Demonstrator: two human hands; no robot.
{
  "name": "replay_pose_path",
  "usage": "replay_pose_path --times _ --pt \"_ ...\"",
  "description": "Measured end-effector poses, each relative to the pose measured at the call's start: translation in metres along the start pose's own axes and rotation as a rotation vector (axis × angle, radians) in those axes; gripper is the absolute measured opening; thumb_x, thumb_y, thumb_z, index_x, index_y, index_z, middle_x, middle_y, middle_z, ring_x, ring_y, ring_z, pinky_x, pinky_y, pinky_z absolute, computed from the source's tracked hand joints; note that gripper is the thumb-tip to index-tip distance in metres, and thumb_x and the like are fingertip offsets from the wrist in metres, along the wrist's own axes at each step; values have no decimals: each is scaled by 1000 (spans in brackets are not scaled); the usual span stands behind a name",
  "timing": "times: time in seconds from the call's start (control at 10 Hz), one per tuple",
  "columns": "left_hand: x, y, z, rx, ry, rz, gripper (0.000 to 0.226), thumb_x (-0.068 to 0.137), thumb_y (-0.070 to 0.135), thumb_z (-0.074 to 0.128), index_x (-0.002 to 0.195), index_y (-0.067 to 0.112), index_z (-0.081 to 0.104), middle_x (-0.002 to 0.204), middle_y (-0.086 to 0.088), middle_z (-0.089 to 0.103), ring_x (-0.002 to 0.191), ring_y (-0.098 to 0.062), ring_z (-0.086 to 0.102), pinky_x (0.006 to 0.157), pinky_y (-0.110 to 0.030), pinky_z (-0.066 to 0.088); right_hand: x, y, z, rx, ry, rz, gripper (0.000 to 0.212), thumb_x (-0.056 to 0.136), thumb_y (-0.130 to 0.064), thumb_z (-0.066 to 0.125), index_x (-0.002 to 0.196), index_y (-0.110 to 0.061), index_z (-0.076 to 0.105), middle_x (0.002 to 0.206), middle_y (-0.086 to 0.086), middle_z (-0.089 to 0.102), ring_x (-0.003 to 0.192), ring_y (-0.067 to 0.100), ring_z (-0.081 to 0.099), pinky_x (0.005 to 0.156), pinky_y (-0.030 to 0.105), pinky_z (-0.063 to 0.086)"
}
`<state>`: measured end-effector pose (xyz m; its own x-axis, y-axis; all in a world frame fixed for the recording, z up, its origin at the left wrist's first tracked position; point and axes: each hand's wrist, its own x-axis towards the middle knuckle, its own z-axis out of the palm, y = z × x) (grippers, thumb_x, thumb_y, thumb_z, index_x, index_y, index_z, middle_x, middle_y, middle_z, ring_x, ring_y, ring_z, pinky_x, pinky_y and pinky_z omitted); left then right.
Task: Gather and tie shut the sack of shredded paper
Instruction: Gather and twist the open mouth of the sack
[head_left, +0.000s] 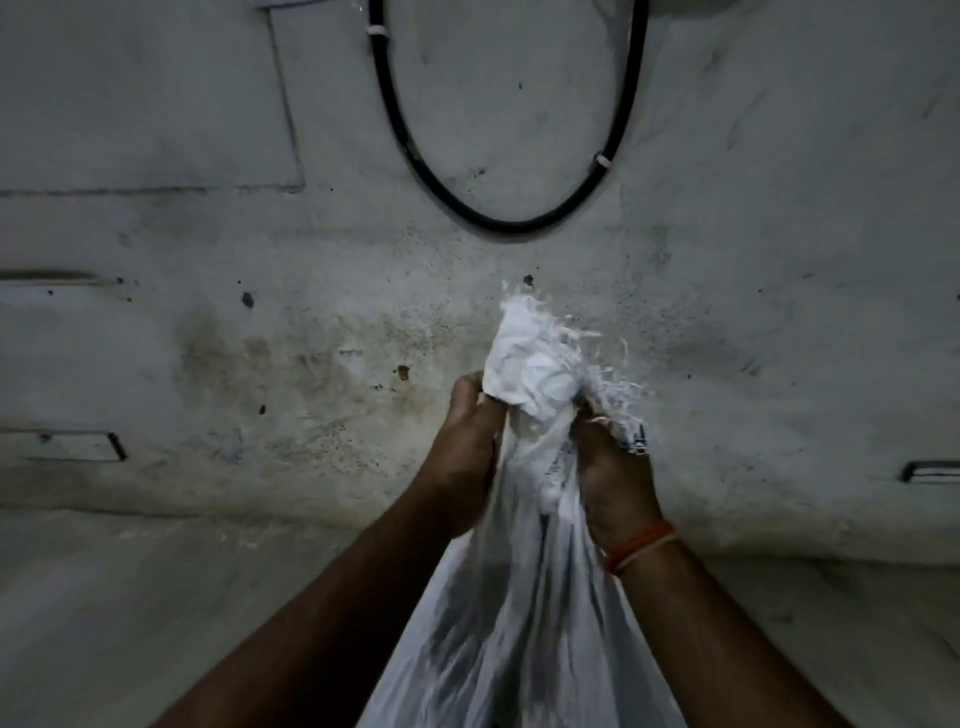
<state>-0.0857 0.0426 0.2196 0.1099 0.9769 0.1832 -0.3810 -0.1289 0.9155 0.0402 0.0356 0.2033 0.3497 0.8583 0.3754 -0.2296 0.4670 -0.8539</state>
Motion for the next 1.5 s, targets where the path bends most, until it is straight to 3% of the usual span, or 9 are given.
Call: replay_pose_path --times 0.3,0.5,0.6,0.8,1.0,1.2,1.3,1.4,1.5 --pt "-8 -12 -6 -51 -345 -52 88 70 22 69 151 17 35 138 1 64 125 -15 62 99 -27 54 15 18 16 84 -129 388 40 105 -7 35 143 5 38 138 13 54 109 5 65 87 7 46" --pt "-8 -21 -13 402 -431 32 108 72 3 88 158 21 25 158 11 41 145 -8 41 120 -37 37 3 4 3 41 -140 315 39 105 -13 36 136 8 46 136 29 54 129 43 50 106 46 42" --pt "-9 -18 -15 310 -319 60 81 76 -13 78 144 21 49 140 11 62 130 -7 58 101 -22 51 5 -16 9 68 -267 336 35 103 -19 40 128 1 55 120 20 62 132 47 46 100 46 42" --pt "-11 -29 -27 -38 -77 27 70 70 -17 76 134 3 57 126 -24 67 116 -40 66 94 -47 58 8 -5 -27 -28 -331 -73 78 74 -29 70 145 -29 39 145 7 49 135 24 46 109 46 39" --pt "-13 -40 -19 -123 -80 -76 59 66 -13 67 124 -10 59 115 -29 69 98 -41 69 82 -44 62 -26 53 -46 -469 -706 222 111 61 -39 91 147 -32 20 146 -4 50 132 7 51 112 37 44" --pt "-11 -34 -23 170 -127 -28 47 76 -17 73 117 4 65 100 -7 78 94 -24 75 74 -31 62 -34 67 -14 -438 -351 95 67 69 -34 71 128 -6 57 122 9 67 117 19 64 101 45 51" --pt "-34 -47 -43 509 -136 -4 99 79 19 86 157 20 25 154 1 49 142 -15 46 106 -32 48 -33 70 -15 -107 -232 303 41 82 -16 66 122 -17 67 108 7 75 98 19 72 86 41 59" --pt "-70 -72 -58 853 -152 -33 145 65 48 91 156 25 -20 168 9 6 136 30 8 109 4 5 -30 77 -20 81 -176 404 78 56 4 62 133 -8 55 103 16 73 90 36 70 74 49 55" --pt "-85 -115 -55 984 -258 -56 151 54 69 87 159 18 -8 167 4 12 151 3 13 104 8 -3 -31 83 -14 199 -182 424 74 54 8 60 128 -1 58 118 27 67 107 49 64 91 59 51"
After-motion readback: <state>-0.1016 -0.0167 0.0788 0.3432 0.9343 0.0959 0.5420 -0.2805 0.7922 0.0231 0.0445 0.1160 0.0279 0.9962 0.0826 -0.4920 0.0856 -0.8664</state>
